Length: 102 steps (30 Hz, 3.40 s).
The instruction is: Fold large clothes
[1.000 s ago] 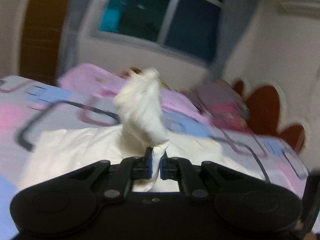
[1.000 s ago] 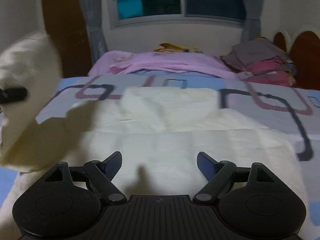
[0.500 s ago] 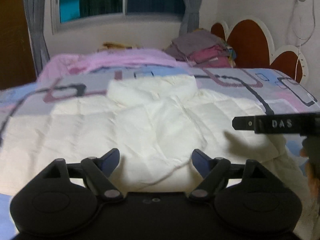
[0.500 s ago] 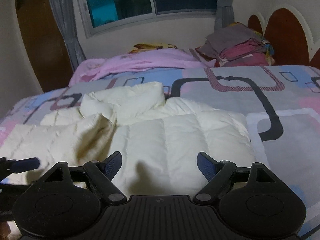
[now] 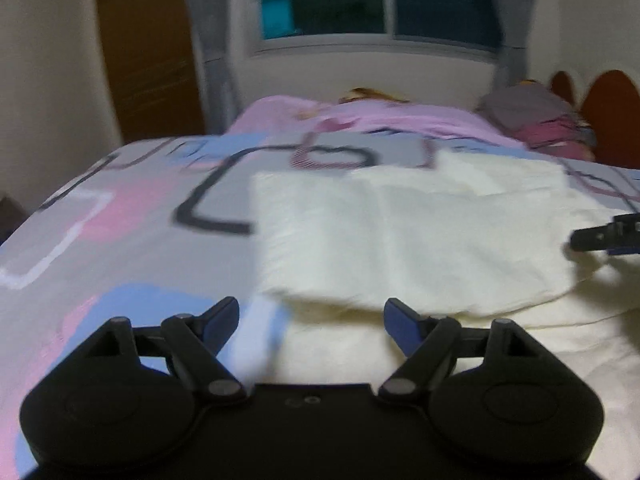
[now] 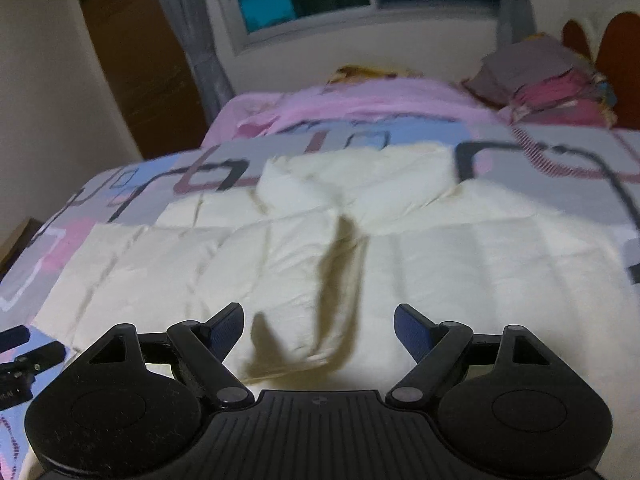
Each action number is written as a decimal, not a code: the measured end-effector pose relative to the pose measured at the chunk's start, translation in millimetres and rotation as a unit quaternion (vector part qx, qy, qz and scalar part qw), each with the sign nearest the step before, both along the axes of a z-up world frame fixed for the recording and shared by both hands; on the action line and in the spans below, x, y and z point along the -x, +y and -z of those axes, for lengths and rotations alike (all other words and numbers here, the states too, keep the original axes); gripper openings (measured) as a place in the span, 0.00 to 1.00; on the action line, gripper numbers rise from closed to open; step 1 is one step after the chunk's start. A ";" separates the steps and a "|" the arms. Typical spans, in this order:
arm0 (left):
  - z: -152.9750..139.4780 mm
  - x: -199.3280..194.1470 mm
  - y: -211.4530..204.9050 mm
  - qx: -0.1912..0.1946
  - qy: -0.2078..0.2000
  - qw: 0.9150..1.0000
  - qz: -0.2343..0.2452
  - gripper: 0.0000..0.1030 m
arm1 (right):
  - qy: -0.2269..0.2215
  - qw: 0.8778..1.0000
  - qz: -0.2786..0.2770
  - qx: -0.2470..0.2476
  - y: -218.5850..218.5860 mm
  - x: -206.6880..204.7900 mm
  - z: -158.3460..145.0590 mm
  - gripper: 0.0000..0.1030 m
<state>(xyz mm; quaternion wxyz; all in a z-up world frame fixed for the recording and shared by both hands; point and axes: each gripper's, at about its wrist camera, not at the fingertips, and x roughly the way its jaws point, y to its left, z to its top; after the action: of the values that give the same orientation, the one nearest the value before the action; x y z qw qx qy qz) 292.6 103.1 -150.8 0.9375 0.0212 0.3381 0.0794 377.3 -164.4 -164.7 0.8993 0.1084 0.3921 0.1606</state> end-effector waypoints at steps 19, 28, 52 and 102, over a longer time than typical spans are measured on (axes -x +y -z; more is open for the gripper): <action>27.2 -33.1 12.7 -0.003 -0.016 1.000 -0.019 0.59 | -0.060 0.997 0.006 0.047 -5.2 9.9 -31.5 0.14; 32.5 -41.2 -8.3 -0.015 -0.007 0.999 0.042 0.21 | -0.038 0.993 0.060 0.097 -70.7 9.7 -18.6 0.14; -25.2 -40.4 1.5 0.089 0.032 0.995 0.040 0.45 | -0.106 0.982 0.087 0.133 -75.5 10.0 -41.5 0.63; 29.9 -88.3 -46.2 0.056 0.080 0.993 0.059 0.61 | -0.039 0.983 0.063 0.167 -60.7 6.6 27.5 0.54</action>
<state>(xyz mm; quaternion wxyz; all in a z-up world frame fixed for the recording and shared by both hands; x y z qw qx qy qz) 380.9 56.9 -180.7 0.9101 -0.0054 0.4144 0.0023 370.6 -225.0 -192.2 0.9277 -0.0254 0.3703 0.0400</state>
